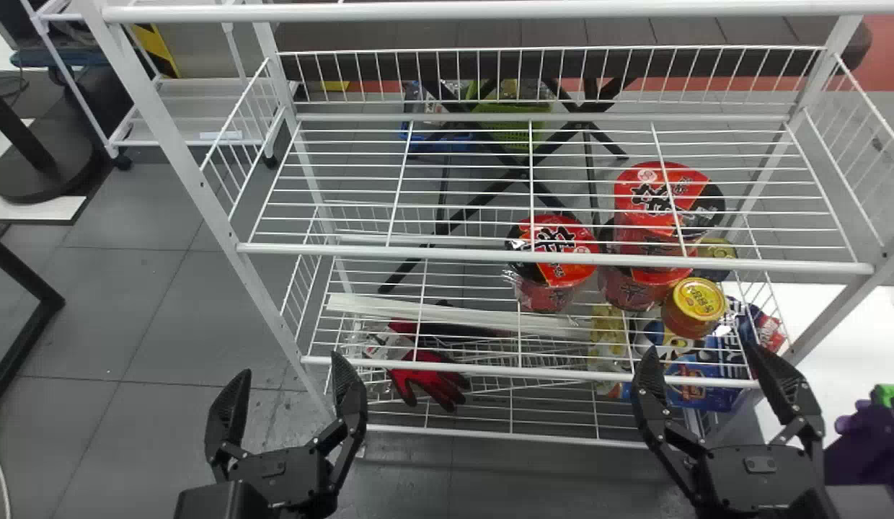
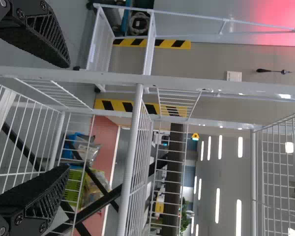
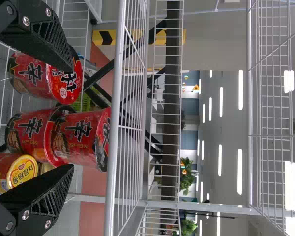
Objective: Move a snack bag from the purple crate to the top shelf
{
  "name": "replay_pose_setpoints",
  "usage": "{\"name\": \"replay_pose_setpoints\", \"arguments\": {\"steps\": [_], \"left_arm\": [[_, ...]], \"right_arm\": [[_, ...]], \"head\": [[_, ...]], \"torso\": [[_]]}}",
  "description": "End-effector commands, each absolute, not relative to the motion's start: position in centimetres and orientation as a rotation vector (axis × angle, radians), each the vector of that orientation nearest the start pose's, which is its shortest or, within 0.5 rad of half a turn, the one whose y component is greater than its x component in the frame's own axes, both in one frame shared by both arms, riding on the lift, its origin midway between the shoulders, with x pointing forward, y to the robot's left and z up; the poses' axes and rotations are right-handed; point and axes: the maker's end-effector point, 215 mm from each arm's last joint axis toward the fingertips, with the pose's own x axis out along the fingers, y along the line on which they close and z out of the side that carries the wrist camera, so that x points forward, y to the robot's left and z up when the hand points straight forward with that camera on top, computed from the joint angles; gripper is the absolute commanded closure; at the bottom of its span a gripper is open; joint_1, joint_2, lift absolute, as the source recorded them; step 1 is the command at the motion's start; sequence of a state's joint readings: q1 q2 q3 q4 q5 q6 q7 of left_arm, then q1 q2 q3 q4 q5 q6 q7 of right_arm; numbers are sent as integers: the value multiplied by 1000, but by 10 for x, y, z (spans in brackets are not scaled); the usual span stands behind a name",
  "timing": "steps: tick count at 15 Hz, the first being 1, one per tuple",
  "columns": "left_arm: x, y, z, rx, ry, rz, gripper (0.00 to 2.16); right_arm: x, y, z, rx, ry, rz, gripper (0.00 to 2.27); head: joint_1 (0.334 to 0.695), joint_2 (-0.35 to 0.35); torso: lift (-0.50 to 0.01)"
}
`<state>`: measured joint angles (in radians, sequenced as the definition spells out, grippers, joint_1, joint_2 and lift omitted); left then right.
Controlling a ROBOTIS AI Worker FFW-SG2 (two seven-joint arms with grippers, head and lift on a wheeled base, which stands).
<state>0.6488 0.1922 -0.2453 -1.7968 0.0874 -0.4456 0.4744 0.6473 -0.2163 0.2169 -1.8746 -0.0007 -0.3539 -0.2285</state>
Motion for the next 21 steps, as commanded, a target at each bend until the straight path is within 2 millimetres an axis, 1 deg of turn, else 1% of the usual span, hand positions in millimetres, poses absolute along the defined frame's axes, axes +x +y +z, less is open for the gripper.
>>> {"name": "replay_pose_setpoints", "arguments": {"steps": [1, 12, 13, 15, 19, 20, 21], "left_arm": [[349, 230, -414, -71, 30, 202, 73], [348, 230, -416, -72, 30, 203, 73], [348, 230, -416, -72, 30, 203, 73], [349, 231, -415, -72, 27, 205, 73], [349, 232, -418, -71, 31, 206, 73], [349, 232, -418, -70, 31, 206, 73], [349, 232, -418, -70, 31, 206, 73]], "right_arm": [[365, -178, -393, -41, 6, 78, 120], [365, -180, -395, -41, 11, 70, 120], [365, -179, -390, -37, -6, 70, 120], [365, -180, -387, -29, -21, 69, 127], [366, -182, -389, -25, -17, 64, 137], [366, -181, -391, -25, -9, 64, 134], [367, -182, -399, -33, 16, 61, 127]], "head": [[695, 81], [695, 82], [695, 82], [695, 82], [695, 82], [695, 82], [695, 82]], "torso": [[-408], [-452], [-456], [-447], [-447], [-447], [-448]]}}
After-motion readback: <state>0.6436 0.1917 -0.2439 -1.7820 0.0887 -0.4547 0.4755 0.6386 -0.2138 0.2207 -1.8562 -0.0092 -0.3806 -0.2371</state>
